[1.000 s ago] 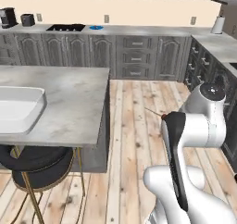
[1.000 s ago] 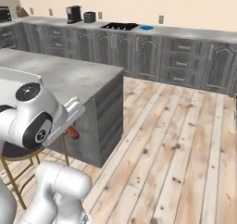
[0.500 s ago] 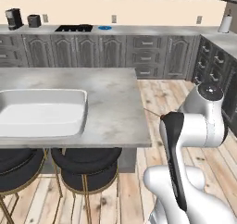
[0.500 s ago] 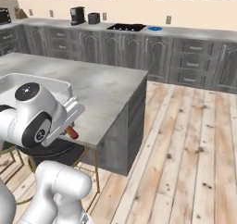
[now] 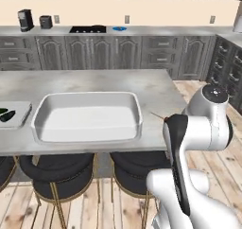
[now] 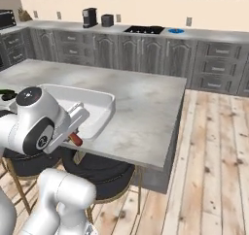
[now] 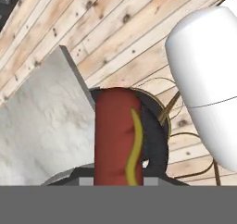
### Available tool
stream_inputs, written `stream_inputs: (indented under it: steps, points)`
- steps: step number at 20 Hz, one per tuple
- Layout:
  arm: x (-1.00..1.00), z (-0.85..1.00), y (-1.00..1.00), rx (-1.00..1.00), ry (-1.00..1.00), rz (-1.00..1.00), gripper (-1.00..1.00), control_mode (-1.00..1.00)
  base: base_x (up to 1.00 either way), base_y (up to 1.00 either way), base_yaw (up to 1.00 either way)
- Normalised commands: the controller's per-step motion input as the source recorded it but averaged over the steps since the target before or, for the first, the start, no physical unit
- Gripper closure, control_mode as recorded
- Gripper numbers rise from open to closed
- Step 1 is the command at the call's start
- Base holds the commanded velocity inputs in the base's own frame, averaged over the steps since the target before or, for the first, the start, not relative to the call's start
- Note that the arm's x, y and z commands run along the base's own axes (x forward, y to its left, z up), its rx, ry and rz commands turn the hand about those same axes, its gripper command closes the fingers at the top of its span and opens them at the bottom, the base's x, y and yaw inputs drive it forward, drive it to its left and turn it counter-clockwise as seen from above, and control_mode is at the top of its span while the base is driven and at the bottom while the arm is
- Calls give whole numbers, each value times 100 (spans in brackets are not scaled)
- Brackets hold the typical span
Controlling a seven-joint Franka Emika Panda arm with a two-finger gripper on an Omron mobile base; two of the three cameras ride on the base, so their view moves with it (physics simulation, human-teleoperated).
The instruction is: Place the cold items (eggplant and cucumber) from the fridge in one tupperware on the dining counter. Place the warm items (hot dog and kebab skewer) in the stove area in another tupperware.
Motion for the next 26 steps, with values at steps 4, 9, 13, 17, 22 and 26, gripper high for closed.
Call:
stream_inputs:
  steps: [4, 9, 13, 17, 22, 26]
  points:
    - [0, 0, 0, 0, 0, 0, 100, 100, 0, 100, 0]
    - [0, 0, 0, 0, 0, 0, 100, 100, 2, 84, 7]
    - [0, 0, 0, 0, 0, 0, 100, 100, 8, 51, 18]
    - [15, 0, 14, -3, 0, 15, 100, -100, 2, 10, 5]
    - [63, 1, -4, 0, 5, 16, 100, -100, 0, 0, 0]
    - [85, 1, -36, 0, 10, 4, 100, -100, 0, 0, 0]
